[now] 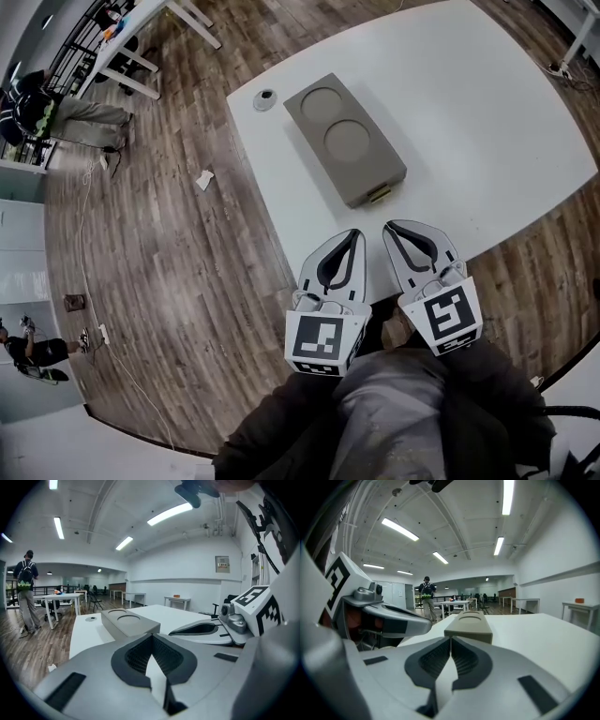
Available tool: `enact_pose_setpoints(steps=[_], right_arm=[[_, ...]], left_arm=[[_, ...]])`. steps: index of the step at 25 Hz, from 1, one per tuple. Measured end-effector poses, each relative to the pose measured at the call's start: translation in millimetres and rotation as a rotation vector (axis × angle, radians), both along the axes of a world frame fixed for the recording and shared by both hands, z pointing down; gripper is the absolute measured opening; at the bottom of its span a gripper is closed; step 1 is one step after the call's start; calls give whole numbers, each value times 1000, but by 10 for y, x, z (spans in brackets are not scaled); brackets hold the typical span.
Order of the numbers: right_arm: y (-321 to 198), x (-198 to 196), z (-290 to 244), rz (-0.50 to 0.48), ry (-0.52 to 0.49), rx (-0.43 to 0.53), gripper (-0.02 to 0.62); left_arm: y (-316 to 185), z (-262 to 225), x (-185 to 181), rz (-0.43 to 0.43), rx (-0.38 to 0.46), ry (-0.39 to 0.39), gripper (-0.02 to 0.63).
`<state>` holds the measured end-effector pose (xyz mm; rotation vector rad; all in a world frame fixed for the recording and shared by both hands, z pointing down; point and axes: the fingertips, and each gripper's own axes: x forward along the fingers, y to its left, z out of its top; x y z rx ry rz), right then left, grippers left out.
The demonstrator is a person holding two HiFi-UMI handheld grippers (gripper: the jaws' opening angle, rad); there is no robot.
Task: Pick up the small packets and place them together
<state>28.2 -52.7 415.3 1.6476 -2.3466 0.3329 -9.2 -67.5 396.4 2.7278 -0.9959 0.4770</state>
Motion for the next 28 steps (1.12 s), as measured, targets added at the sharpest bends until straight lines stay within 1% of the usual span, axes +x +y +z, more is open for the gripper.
enact_pose_setpoints(steps=[3, 4, 5, 6, 7, 12, 28], right_arm=[[-49, 1, 73, 14, 6, -16, -2], [-64, 7, 93, 22, 9, -22, 13], [-80, 20, 115, 34, 11, -30, 102], [-93, 37, 142, 47, 12, -40, 175], [-103, 55, 172, 59, 13, -50, 186], [-117, 104, 264, 93, 18, -77, 195], [-269, 121, 389, 123, 42, -117, 212]], left_arm=[[-66, 44, 0, 13, -12, 0, 3], [-86, 57, 0, 18, -17, -1, 3], [-105, 70, 0, 23, -23, -1, 3], [-123, 82, 1, 28, -27, -2, 3], [-139, 93, 4, 32, -31, -2, 3], [-154, 128, 18, 49, -45, -1, 3], [-294, 188, -48, 51, -70, 11, 3]])
